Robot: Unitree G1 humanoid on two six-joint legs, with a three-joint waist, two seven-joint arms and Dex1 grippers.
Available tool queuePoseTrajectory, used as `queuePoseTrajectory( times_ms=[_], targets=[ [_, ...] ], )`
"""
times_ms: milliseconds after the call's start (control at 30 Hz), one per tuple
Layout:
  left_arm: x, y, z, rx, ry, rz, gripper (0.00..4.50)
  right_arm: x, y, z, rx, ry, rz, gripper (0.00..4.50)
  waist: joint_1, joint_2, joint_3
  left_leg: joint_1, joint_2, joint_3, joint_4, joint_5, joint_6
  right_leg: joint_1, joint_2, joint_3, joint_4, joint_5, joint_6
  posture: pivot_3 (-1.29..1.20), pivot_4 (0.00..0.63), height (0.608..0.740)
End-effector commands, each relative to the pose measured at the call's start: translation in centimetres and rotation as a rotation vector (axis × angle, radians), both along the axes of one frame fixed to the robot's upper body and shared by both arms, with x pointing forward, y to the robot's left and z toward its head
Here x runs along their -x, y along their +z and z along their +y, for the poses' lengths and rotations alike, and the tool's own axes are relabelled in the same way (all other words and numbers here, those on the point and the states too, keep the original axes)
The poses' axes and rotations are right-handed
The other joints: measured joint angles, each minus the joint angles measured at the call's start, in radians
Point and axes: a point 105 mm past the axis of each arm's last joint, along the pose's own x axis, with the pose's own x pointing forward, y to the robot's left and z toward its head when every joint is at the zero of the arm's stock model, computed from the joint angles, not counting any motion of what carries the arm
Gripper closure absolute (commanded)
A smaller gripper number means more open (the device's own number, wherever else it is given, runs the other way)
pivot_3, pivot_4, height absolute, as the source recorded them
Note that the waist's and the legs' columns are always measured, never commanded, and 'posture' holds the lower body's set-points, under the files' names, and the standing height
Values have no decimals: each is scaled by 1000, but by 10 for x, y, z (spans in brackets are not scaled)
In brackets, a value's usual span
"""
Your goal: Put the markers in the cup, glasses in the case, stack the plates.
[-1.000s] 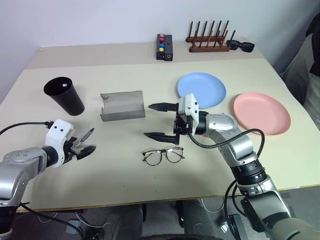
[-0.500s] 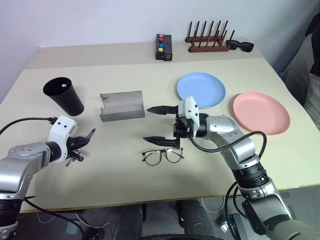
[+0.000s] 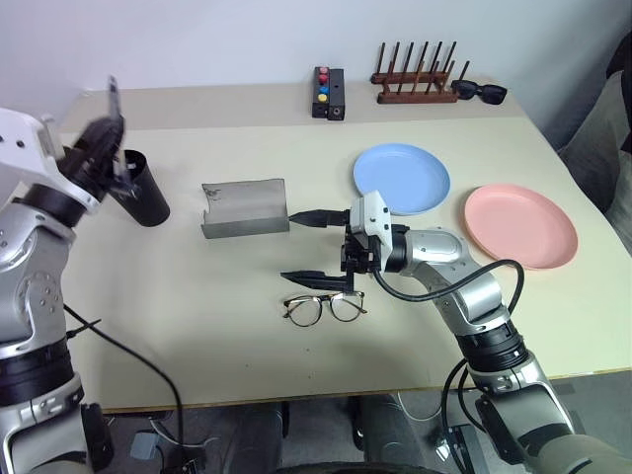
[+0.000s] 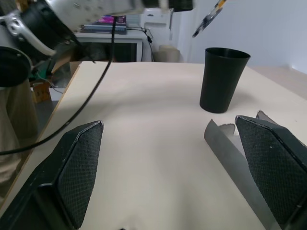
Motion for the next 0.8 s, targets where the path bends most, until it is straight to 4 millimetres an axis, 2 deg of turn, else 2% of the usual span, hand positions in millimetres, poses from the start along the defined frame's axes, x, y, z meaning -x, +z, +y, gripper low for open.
queuePoseTrajectory(
  times_ms=[33,167,333,800],
  targets=[
    [-10,10,14,-64,175,-90,4474,1,17,9,-63,12,-63,0,1,0,0,0,0,0,0,0,0,0,0,0,0,0,0,0,150,734],
    [-26,5,20,-19,242,-150,4474,0,22,17,-111,-1,-71,0,4,0,0,0,0,0,0,0,0,0,0,0,0,0,0,0,150,734],
    [-41,-10,17,11,216,-155,4474,4,20,23,-144,-6,-57,0,0,0,0,0,0,0,0,0,0,0,0,0,0,0,0,0,150,734],
    [-52,-39,16,46,192,-133,4474,6,21,27,-179,-23,-29,0,-1,0,0,0,0,0,0,0,0,0,0,0,1,0,1,0,150,734]
  ],
)
